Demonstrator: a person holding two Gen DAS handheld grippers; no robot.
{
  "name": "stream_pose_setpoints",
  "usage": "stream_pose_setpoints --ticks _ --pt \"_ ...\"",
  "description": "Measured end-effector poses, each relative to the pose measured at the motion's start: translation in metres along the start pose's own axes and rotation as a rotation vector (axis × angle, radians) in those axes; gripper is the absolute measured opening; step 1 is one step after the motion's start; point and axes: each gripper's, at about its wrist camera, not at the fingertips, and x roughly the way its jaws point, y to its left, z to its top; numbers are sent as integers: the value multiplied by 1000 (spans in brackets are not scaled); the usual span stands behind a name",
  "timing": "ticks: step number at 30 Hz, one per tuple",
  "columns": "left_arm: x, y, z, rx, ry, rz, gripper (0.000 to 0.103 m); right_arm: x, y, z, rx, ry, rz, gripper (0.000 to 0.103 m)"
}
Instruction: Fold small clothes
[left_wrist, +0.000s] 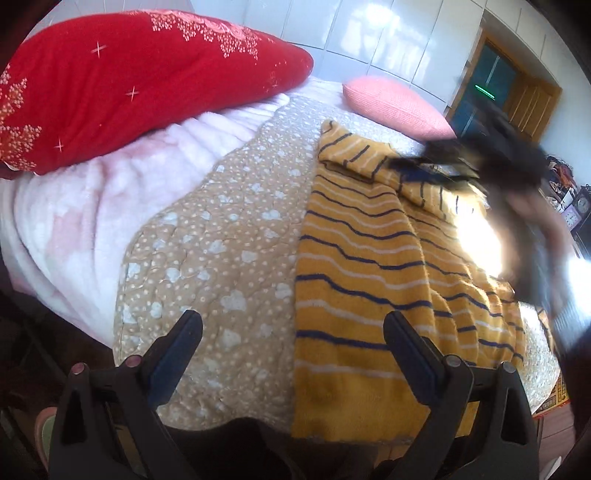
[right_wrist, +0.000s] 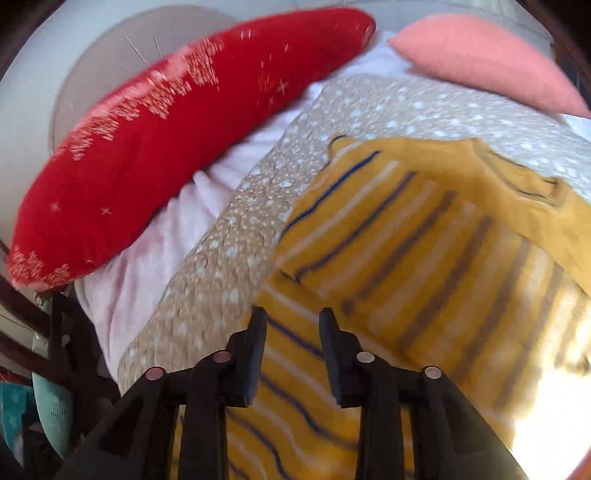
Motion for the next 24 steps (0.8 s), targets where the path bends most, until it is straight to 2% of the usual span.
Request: stream_pose_setpoints --ticks 2,8,10,15,19,24 --pt "-2 -5 1 0 0 -10 98 -40 -22 -30 26 -61 -51 48" --pt "-5 -45 2 64 10 -40 98 -169 -115 -143 226 -222 -220 57" --pt "-6 -59 0 92 9 -44 98 -213 -153 -184 343 -292 -282 62" --pt "0 -94 -8 156 46 -66 98 -301 -232 -299 706 -484 -397 63" --pt "8 -119 -12 210 85 -67 98 -320 -259 -360 855 -541 -392 64" --pt "7 -141 -11 234 93 -71 98 -302 -277 -366 824 -516 -384 64"
